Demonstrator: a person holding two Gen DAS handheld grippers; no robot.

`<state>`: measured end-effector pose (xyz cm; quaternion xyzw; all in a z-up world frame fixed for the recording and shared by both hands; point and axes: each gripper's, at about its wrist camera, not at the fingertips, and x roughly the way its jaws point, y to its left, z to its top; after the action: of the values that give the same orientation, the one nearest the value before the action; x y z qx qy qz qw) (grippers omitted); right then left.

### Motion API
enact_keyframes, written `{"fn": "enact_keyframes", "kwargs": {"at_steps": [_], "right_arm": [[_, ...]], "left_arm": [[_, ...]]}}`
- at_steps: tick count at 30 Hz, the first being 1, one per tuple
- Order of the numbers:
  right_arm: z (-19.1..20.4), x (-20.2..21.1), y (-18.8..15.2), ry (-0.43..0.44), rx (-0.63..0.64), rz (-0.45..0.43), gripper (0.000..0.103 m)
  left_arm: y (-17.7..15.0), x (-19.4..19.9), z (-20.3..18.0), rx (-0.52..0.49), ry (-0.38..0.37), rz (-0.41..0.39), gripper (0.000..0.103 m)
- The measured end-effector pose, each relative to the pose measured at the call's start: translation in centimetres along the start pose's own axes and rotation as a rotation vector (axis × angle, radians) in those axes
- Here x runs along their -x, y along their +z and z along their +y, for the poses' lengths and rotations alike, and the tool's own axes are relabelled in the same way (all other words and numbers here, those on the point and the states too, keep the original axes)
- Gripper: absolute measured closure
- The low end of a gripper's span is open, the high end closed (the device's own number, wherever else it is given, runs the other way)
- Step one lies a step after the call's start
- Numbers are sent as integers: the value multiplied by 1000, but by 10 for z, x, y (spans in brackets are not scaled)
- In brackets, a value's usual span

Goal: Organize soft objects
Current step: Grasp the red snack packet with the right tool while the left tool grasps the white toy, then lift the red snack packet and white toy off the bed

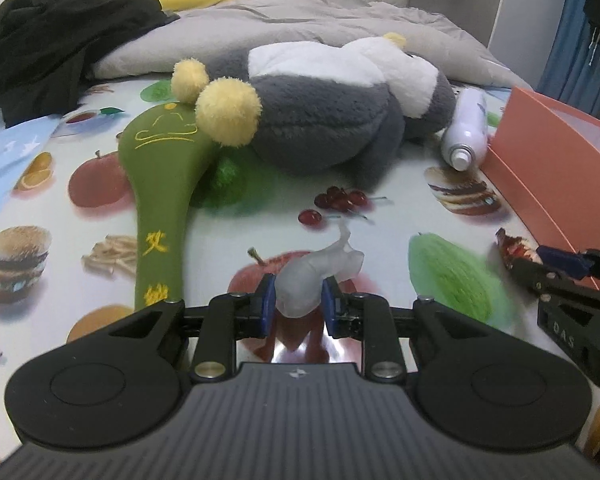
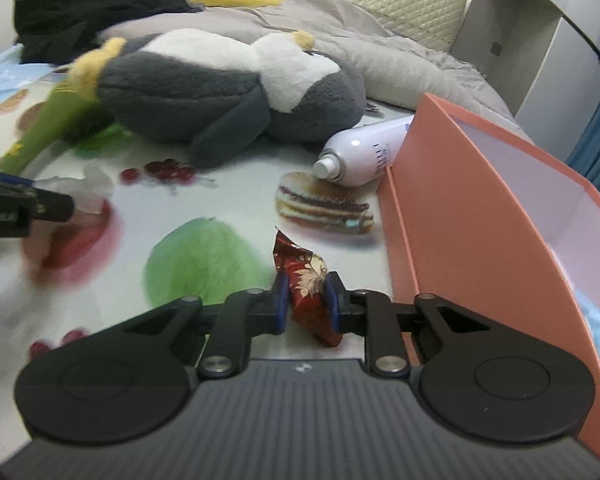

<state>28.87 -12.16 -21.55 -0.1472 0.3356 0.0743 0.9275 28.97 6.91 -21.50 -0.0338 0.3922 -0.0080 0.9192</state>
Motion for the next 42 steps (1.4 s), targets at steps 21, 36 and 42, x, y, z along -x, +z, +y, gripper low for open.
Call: {"fn": "enact_keyframes", "kwargs": {"at_steps": [21, 36, 42], "right_arm": [[2, 71, -54, 159, 29, -23, 79], [-4, 71, -60, 283, -52, -44, 48], [-9, 67, -59, 284, -75, -64, 48]], "left_arm": [[-72, 70, -40, 157, -6, 58, 74], [-80, 69, -34, 191, -16, 33, 73], [-80, 68, -34, 188, -20, 27, 73]]}}
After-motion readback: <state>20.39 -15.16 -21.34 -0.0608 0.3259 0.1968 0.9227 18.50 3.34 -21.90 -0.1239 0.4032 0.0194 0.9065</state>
